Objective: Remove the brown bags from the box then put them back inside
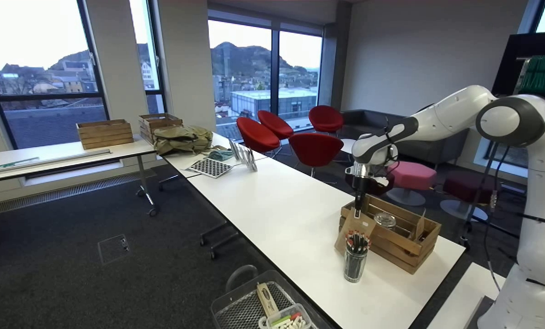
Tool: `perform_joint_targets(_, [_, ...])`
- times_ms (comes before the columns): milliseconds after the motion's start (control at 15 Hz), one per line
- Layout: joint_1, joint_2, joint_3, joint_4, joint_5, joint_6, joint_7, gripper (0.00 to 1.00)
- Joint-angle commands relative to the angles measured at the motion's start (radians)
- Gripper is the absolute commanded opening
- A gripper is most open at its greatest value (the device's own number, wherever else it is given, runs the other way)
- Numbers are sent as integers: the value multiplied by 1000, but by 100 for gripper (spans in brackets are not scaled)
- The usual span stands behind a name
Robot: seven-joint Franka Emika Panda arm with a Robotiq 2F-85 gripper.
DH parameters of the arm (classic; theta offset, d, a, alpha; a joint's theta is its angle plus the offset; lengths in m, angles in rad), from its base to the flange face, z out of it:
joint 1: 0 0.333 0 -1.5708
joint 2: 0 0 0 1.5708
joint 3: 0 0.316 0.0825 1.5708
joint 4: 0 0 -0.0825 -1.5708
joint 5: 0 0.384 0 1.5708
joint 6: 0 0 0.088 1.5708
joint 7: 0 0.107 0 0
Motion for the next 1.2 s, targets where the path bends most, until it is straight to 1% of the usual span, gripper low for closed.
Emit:
perform_joint_targets(0, [-30,7,14,26,18,-30,-46,13])
perform_joint_targets(67, [-31,6,14,26,17,-30,-44,4])
perform_joint_targets(133, [-31,4,13,25,15,-31,-42,0])
perform_joint_targets(467, [-11,-56,7,4,-46,-30,21,0])
perform_joint_targets(733, [20,-135,2,-1,-172,-48,106,0])
perform_joint_targets(800, [28,-153,0,5,-219,-59,148,0])
perform_joint_targets(933, [38,-183,2,16,-271,-99,208,0])
perform_joint_targets(1000, [42,-200,3,21,-287,-121,220,0])
perform_joint_targets(1133, [46,-230,4,35,-284,-167,248,0])
